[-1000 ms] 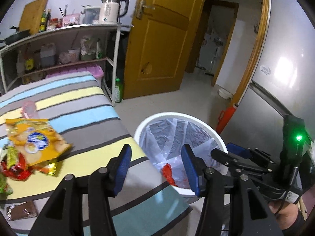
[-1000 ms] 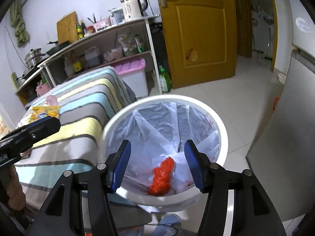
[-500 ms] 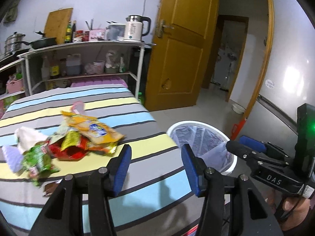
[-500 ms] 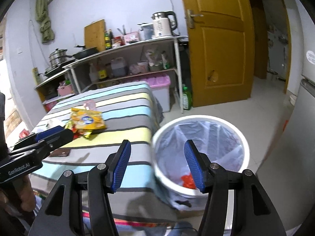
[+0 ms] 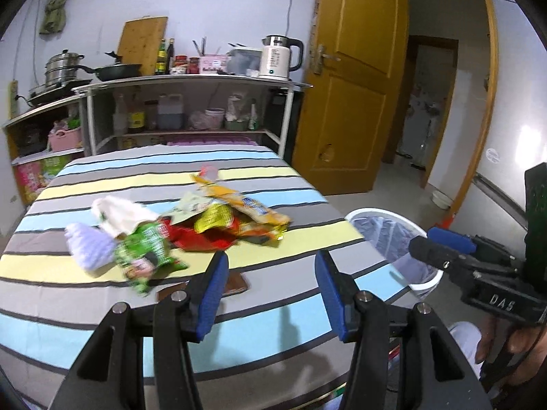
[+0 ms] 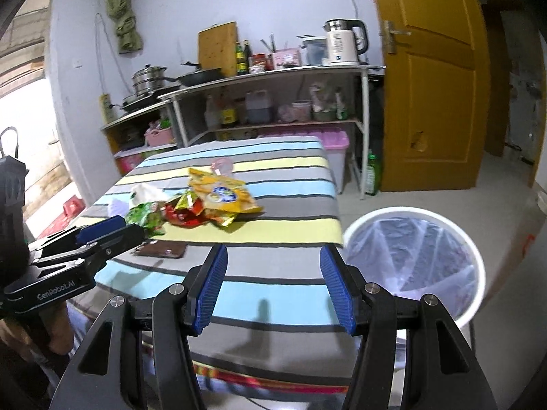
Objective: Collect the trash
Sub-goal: 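Move both tools back over the table toward the remaining trash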
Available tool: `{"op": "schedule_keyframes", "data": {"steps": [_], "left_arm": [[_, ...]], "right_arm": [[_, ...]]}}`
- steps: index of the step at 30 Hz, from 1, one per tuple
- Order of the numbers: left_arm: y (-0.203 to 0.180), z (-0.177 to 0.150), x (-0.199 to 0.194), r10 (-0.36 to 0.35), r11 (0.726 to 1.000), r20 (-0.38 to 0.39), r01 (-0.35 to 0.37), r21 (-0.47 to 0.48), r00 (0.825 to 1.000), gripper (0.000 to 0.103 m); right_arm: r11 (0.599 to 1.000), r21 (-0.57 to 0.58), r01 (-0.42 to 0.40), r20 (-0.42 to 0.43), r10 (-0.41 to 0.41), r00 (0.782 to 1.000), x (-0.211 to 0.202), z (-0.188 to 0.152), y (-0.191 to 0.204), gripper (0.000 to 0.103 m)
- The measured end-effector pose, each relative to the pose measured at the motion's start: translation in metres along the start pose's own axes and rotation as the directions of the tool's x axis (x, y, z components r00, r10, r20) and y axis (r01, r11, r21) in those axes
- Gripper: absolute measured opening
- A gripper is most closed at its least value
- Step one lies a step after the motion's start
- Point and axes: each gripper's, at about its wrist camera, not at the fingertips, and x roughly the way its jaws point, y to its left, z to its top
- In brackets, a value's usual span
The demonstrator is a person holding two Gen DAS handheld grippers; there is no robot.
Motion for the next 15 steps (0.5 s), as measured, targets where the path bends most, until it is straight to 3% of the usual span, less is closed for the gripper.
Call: {"op": "schedule_keyframes", "data": {"steps": [15], "left_arm": [[0.059, -0.018, 0.001, 0.093, 0.992, -0.050, -0.096, -0.077, 0.994, 0.055]], "right_arm": [[0.996, -0.054, -0.067, -0.074, 0.063, 0.995, 0.031, 0.000, 0.032, 0.057]]}}
